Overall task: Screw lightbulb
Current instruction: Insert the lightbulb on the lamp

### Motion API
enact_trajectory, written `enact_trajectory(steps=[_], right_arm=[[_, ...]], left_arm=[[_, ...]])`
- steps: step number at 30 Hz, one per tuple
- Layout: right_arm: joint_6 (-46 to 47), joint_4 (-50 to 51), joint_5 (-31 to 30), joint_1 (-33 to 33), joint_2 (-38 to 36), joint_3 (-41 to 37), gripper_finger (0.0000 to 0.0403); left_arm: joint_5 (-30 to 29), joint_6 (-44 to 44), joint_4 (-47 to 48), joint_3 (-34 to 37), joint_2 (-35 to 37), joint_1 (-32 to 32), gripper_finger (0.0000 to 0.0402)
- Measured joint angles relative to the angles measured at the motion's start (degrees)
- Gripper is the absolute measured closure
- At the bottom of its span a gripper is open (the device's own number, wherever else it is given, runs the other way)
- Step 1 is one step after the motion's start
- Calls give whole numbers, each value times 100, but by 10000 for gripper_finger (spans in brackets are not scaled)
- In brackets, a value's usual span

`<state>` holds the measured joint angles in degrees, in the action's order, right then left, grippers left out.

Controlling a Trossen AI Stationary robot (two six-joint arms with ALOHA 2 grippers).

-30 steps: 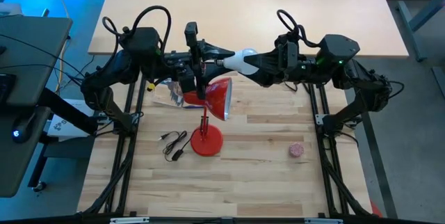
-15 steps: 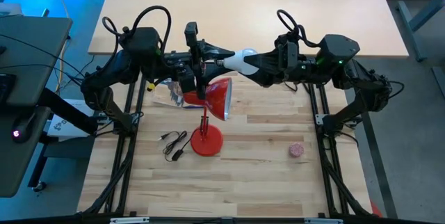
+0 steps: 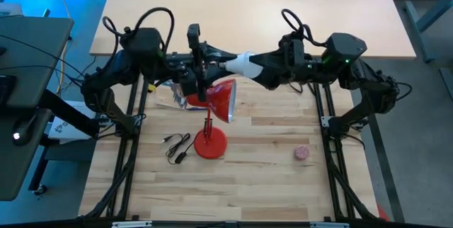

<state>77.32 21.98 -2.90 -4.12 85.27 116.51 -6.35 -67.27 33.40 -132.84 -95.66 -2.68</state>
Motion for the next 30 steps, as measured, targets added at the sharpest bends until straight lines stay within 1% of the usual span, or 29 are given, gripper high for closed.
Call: enact_trajectory(steps=[4,9,20,22,27,30], right_arm=[[109,31,88,47,-21,0,19],[367,155,428,76,-13,0,19],[390,221,455,130,2,0,19],[508,222,472,146,2,0,19],[782,390,747,151,2,0,19],[778,440,890,151,2,0,19]], left_arm=[[-32,-78,71,0,0,-17,273],[-21,-87,114,0,2,-30,273],[-37,-290,150,0,2,-109,273],[-33,-297,150,0,2,-147,273],[-22,-304,150,0,2,-188,273],[-27,-301,150,0,2,-186,273]])
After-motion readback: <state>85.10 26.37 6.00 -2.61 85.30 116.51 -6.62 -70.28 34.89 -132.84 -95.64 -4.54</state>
